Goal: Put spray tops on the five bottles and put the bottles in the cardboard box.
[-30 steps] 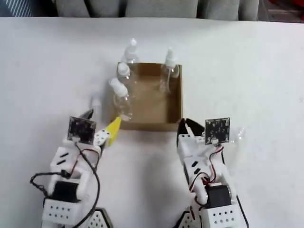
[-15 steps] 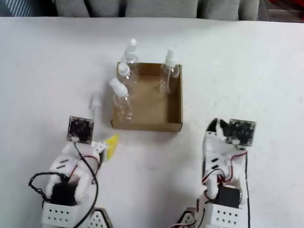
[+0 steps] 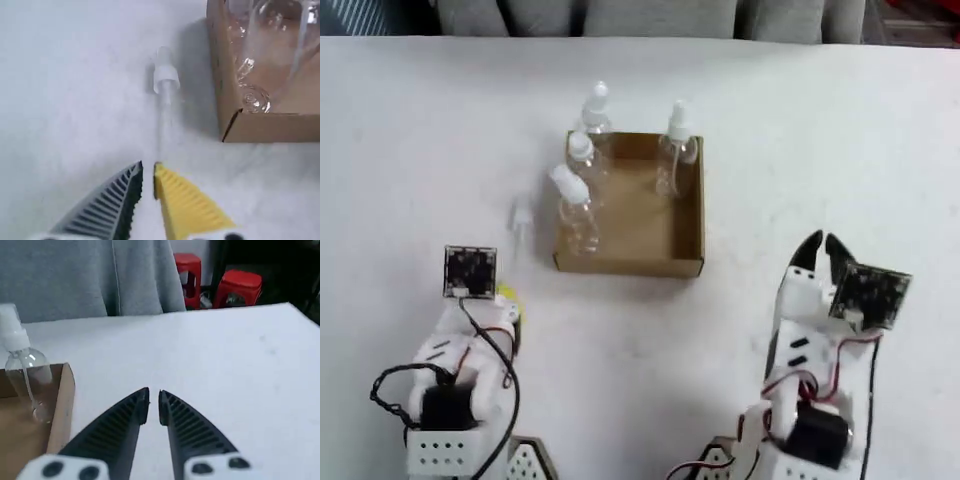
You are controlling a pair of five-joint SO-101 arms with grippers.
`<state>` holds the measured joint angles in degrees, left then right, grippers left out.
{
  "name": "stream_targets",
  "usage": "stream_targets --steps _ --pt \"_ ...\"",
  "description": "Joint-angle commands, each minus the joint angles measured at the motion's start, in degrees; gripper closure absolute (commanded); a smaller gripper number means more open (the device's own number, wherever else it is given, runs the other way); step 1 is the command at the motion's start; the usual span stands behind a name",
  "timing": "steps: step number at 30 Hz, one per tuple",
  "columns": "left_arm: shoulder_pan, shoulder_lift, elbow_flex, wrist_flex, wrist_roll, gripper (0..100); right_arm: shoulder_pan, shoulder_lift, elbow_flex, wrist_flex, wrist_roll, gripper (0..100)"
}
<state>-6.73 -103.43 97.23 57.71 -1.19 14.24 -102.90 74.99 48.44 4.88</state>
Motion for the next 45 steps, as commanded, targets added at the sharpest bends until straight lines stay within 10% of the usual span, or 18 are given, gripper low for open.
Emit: stream_targets --steps 1,19,45 --pt "-0.7 -0.7 -0.3 1.7 0.2 93 0.6 1.6 -12.0 4.9 4.9 98.3" --pt "-0.7 -0.7 -0.3 4.7 0.2 93 5.6 50.4 -40.2 31.3 6.3 98.1" --pt "-0.3 -0.7 -0.3 4.7 0.2 93 8.3 55.9 -25.7 16.7 -7.5 82.9"
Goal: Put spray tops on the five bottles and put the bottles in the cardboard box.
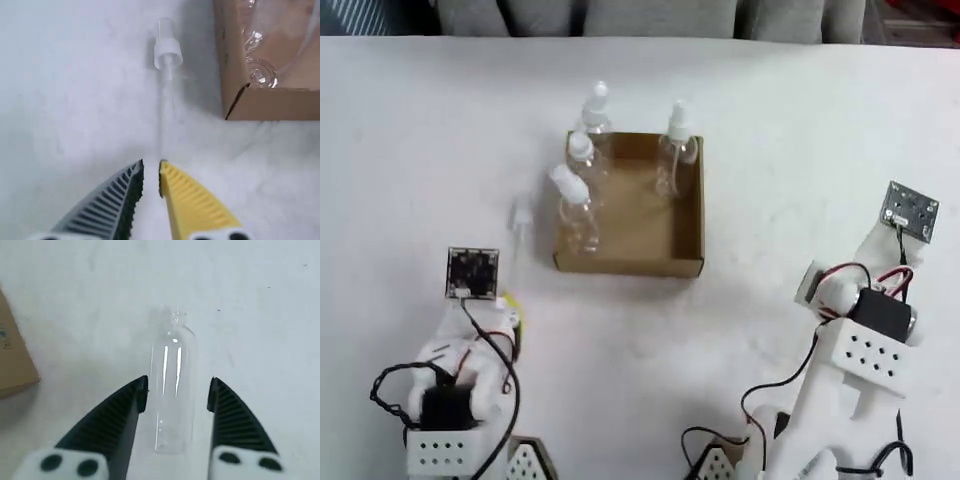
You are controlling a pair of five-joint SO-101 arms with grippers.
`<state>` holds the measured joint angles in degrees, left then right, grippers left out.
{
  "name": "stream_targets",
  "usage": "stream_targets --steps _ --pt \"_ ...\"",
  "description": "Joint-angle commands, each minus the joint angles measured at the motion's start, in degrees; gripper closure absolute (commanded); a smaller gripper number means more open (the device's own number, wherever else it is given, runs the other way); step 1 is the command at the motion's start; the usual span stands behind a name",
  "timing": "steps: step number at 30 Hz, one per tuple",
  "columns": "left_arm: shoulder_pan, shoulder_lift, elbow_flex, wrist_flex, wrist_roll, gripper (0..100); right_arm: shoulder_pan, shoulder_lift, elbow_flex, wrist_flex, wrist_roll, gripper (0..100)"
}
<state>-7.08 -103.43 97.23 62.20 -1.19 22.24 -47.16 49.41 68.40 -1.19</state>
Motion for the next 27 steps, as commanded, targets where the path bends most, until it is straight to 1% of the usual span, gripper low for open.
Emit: stream_targets --steps 1,7,11,15,21,25,27 --pt "0.0 -0.7 -0.3 0.2 0.2 93 0.3 0.1 -0.1 -3.6 -2.5 82.9" --pt "0.0 -0.7 -0.3 0.2 0.1 93 0.2 2.9 -3.5 -3.3 -3.3 82.9" --pt "0.0 -0.7 -0.3 0.0 0.1 93 0.2 13.0 -9.7 -0.3 -3.3 82.9" --pt "0.0 -0.7 -0.3 0.0 0.1 93 0.3 22.2 -14.1 0.6 -3.3 82.8" --pt "0.0 -0.7 -0.3 0.0 0.1 93 0.2 28.9 -16.3 0.2 -3.3 73.1" --pt "0.0 -0.7 -0.3 0.4 -4.4 93 0.2 30.7 -16.7 0.1 -3.3 74.6" --pt "0.0 -0.7 -0.3 0.4 -5.1 93 0.2 31.4 -16.6 -0.6 -3.3 74.5"
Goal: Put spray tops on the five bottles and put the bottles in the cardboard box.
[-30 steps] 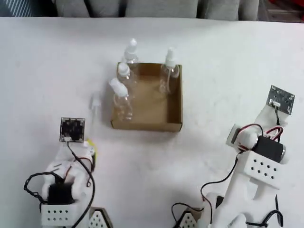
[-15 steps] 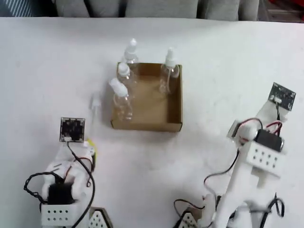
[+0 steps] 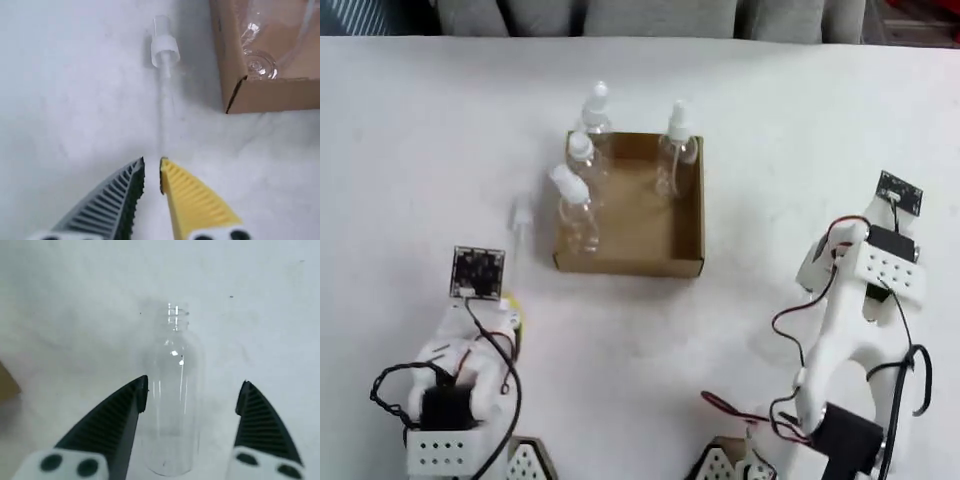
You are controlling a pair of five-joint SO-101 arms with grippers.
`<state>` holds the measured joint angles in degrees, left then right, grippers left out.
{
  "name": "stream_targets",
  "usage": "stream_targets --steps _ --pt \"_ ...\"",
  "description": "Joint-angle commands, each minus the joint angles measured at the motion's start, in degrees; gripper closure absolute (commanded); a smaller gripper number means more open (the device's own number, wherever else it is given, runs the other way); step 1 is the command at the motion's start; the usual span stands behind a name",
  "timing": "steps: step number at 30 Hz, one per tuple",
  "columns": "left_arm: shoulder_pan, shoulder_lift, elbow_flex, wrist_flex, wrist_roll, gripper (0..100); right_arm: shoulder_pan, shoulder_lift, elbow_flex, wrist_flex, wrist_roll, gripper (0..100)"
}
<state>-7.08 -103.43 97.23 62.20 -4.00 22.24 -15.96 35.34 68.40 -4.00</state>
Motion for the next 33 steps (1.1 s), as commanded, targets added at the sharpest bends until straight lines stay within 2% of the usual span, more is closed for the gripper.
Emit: stream_targets --steps 1,9,28,30,33 --pt "0.0 -0.7 -0.3 0.4 -2.3 93 0.2 0.6 -2.5 -0.6 -0.5 74.5" --pt "0.0 -0.7 -0.3 0.4 -2.4 93 -3.5 5.8 -2.5 -4.3 -0.7 74.5" --pt "0.0 -0.7 -0.3 0.4 -2.5 93 -3.2 14.1 -2.6 -10.4 -0.5 74.9" --pt "0.0 -0.7 -0.3 0.4 -2.5 93 -3.3 14.2 -2.6 -11.1 -0.5 78.3" --pt "0.0 -0.7 -0.3 0.4 -2.5 93 -3.2 14.2 -2.6 -12.3 -0.4 92.3"
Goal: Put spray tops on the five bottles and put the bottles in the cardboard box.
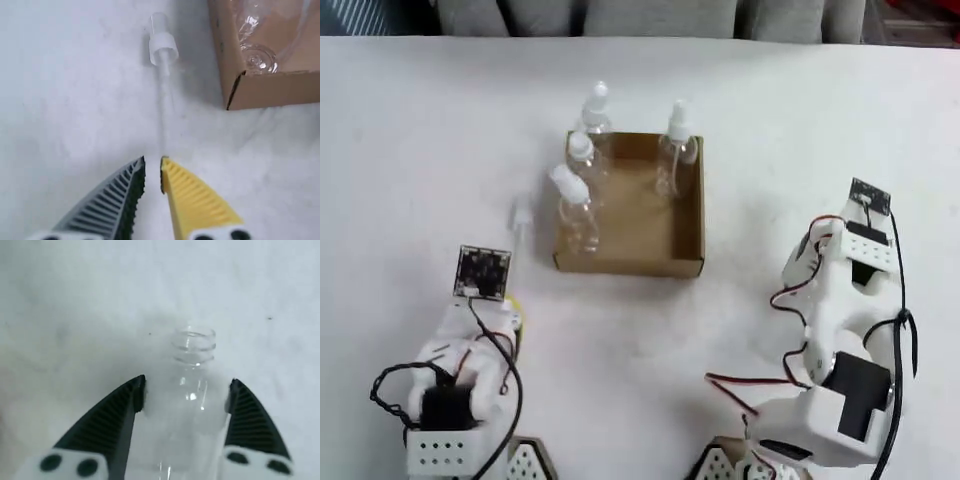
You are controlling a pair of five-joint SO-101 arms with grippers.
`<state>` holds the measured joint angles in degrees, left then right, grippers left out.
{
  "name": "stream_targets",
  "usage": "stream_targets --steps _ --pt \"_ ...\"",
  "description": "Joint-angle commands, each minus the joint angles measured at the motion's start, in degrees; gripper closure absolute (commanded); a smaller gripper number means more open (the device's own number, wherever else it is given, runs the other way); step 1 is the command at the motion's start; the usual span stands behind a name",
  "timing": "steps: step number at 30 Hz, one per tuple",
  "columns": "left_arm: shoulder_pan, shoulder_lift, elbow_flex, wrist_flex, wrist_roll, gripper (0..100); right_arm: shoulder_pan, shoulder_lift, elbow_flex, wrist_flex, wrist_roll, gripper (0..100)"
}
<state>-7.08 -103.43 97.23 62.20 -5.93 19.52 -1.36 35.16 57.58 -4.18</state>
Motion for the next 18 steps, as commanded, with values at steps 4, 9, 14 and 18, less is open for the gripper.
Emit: stream_targets --steps 4,9,14,18 --pt "-0.1 -0.7 -0.3 0.4 -0.6 93 -0.5 -1.2 -3.0 -2.2 7.0 96.2" --pt "-0.3 -0.7 -0.3 0.4 -0.6 93 -0.1 -4.6 -8.6 5.4 23.8 96.1" --pt "-0.3 -0.7 -0.3 0.4 -0.6 93 7.8 -8.0 -14.5 15.0 38.5 95.7" --pt "-0.2 -0.7 -0.3 0.4 -0.6 93 11.9 -6.3 -14.8 15.1 46.8 95.6"
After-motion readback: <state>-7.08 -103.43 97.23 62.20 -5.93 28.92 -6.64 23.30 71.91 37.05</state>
